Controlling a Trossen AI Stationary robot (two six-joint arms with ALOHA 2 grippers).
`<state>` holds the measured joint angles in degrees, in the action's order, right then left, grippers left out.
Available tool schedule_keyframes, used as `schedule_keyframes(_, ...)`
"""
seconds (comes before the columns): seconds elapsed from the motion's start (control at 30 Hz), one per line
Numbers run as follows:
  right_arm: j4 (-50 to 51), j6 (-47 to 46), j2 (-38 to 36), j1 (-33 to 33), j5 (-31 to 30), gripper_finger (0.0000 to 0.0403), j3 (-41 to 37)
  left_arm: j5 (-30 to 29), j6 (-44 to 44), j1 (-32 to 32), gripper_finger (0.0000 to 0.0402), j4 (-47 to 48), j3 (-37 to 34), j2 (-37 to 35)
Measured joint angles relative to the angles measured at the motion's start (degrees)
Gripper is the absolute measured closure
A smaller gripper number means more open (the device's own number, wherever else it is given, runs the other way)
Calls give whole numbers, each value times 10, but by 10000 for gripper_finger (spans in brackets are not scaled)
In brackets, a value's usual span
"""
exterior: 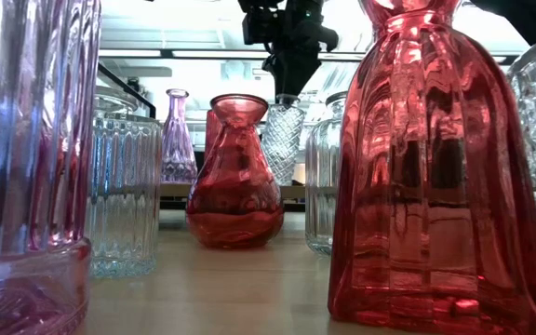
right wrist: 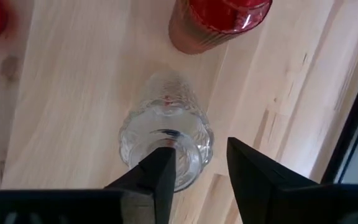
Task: Sort vases onto shelf
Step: Put the transparent vase on the shelf
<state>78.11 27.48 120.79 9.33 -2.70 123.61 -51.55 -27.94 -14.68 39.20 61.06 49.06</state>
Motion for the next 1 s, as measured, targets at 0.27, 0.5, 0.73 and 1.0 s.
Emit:
schedule_keyframes(0.27, 22, 3, 1, -7, -41, 279, 6, 0, 0, 0, 304, 0, 0, 0)
schedule_keyframes(0.5, 5, 0, 1, -8, -23, 279, 12, 26, -5, 0, 304, -3, 0, 0)
schedule_keyframes(0.73, 4, 1, 1, -15, -39, 279, 12, 49, -5, 0, 304, -5, 0, 5)
schedule_keyframes(1.0, -4, -3, 1, -13, -37, 279, 12, 47, -9, 0, 304, -6, 0, 7)
